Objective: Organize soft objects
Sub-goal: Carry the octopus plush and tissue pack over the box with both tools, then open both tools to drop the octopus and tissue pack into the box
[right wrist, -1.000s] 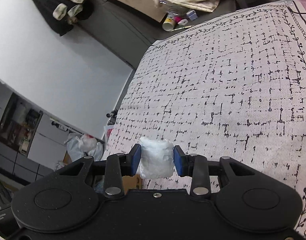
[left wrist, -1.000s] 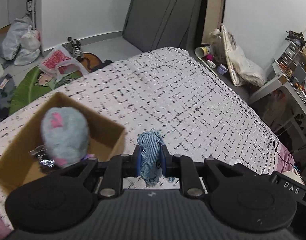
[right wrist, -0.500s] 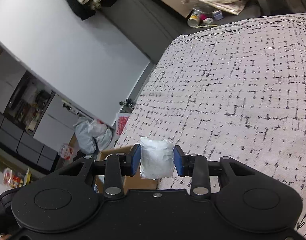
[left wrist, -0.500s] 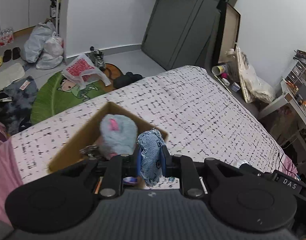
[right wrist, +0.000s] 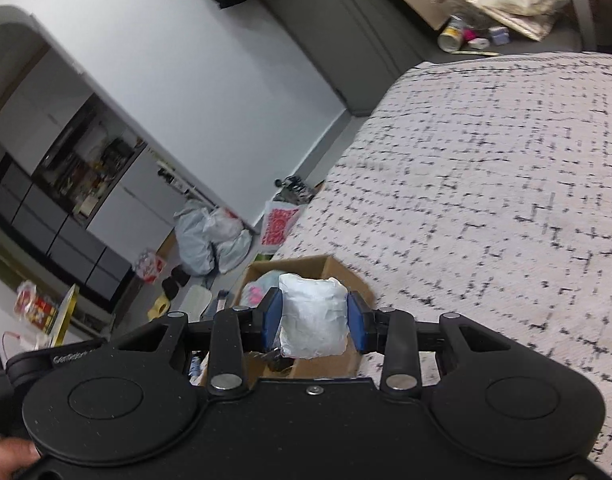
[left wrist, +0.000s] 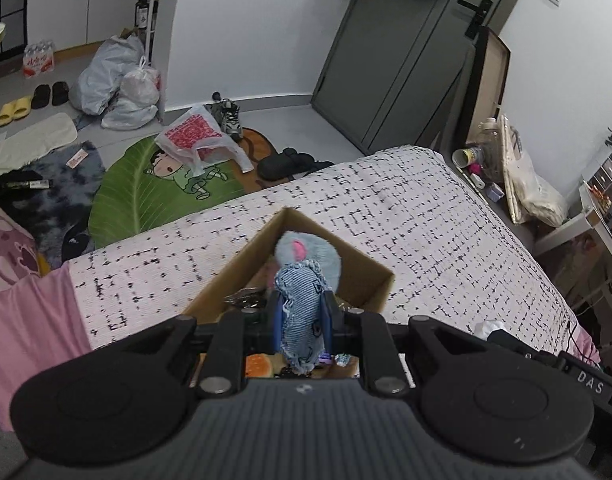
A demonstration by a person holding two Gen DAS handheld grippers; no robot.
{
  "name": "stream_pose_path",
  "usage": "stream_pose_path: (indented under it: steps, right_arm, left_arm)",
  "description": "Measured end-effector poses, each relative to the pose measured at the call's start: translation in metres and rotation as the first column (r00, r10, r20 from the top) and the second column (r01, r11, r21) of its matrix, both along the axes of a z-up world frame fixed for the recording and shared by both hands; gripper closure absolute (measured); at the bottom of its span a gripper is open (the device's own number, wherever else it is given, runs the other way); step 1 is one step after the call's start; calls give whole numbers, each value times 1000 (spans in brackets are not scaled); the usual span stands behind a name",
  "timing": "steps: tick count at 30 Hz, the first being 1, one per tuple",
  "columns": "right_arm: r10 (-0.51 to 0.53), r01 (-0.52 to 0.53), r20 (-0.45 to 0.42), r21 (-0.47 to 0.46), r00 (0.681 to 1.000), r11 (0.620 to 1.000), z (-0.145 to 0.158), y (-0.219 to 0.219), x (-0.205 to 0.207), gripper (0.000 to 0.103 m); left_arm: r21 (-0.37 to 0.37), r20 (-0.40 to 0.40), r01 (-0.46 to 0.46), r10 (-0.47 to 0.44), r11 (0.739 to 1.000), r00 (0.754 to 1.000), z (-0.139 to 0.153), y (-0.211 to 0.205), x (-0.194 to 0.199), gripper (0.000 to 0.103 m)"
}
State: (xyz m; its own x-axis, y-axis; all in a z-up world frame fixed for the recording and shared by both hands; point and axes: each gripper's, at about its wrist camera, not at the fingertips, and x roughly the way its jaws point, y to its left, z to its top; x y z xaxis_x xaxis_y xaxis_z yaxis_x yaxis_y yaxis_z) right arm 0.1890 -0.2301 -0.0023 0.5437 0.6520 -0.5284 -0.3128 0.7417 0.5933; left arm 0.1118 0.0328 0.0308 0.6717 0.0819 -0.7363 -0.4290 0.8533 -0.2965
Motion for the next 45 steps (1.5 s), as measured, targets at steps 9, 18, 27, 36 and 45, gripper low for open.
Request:
stream_pose_path:
  steps: [9, 18, 27, 36, 45]
  right_arm:
    - [84, -81, 54, -54, 995, 995, 3, 35, -12, 68]
    - [168, -161, 41, -130, 985, 978, -10, 75, -19, 68]
    - [200, -194, 15, -185, 980, 963, -27, 99, -19, 68]
    - [202, -196, 17, -189, 979, 962, -37, 112, -12, 66]
    - [161, -156, 18, -158, 987, 975, -29, 98, -2, 45]
  left_arm:
    - [-5, -13, -23, 23, 1000, 1000, -12, 29, -1, 85]
    - [-57, -30, -19, 18, 998, 999, -37, 46, 5, 84]
    - [-41, -42, 9, -11, 999, 999, -64, 46, 19, 73]
    - [-66, -42, 33, -36, 997, 998, -88, 50, 21, 51]
    - [-44, -66, 41, -44, 998, 997, -82, 45, 30, 40]
